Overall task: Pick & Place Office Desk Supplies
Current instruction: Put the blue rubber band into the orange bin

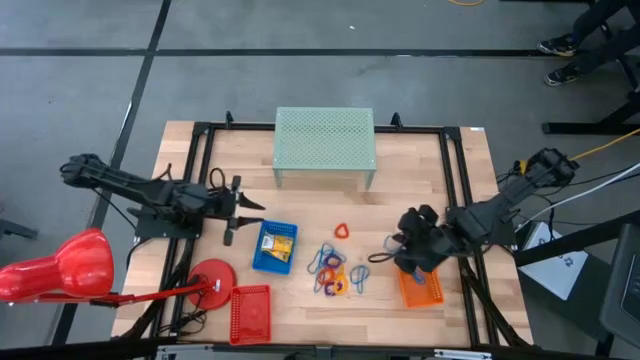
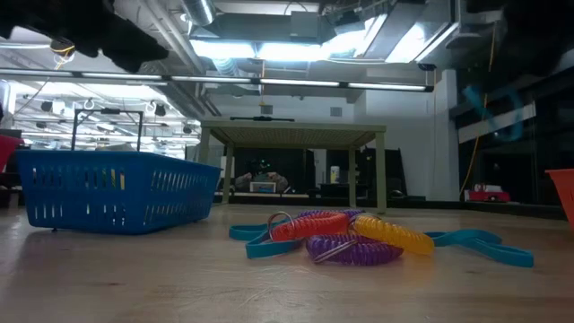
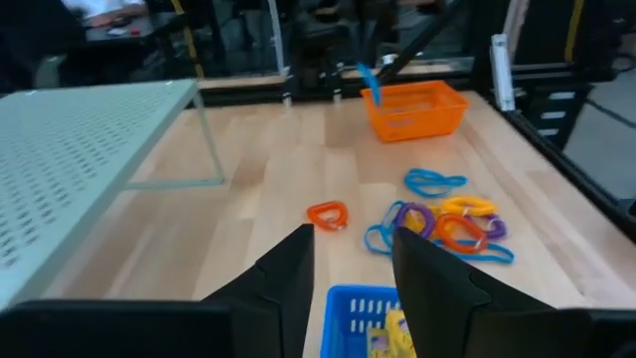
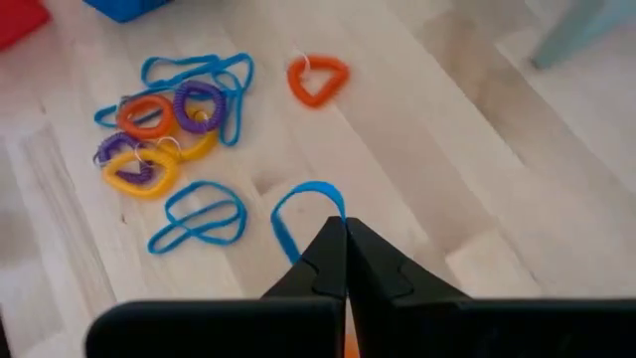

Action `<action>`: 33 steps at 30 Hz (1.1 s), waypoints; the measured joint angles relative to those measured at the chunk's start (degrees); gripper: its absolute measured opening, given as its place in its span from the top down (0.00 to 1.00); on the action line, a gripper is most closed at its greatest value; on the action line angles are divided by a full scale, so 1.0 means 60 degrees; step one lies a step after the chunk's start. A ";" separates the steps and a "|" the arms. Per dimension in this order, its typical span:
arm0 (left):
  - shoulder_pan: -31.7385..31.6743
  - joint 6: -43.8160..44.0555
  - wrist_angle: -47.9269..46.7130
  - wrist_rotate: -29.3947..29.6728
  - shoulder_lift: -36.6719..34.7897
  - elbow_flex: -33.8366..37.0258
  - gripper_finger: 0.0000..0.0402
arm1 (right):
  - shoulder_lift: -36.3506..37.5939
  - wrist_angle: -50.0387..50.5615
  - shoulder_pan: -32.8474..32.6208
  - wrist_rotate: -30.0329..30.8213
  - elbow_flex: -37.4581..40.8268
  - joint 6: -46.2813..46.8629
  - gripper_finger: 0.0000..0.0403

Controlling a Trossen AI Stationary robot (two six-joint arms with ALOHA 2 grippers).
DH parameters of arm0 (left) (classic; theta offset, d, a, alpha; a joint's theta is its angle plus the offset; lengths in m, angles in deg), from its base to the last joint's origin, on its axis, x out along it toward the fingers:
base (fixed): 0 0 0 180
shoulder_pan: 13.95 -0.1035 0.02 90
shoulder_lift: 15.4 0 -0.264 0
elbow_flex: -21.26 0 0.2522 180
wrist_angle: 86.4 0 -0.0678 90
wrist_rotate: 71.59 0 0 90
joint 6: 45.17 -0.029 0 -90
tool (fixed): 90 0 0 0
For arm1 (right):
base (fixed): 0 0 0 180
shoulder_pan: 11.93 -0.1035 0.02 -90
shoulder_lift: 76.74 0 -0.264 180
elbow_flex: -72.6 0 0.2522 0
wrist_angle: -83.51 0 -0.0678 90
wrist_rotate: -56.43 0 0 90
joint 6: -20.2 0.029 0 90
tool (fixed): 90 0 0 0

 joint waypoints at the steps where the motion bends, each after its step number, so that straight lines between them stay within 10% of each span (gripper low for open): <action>1: 0.0093 0.0056 -0.0101 0.0152 -0.0089 0.0000 0.66 | 0.0062 0.0244 -0.0197 0.0071 -0.0001 0.0387 1.00; 17: 0.1254 0.0345 -0.0122 0.1628 -0.0422 0.0563 0.65 | -0.0626 0.1711 -0.2811 -0.0373 -0.0008 0.4903 1.00; 33: 0.1263 0.1188 0.1301 0.1604 -0.1558 0.2852 0.65 | -0.2039 0.1300 -0.3149 -0.1123 -0.0008 0.5836 1.00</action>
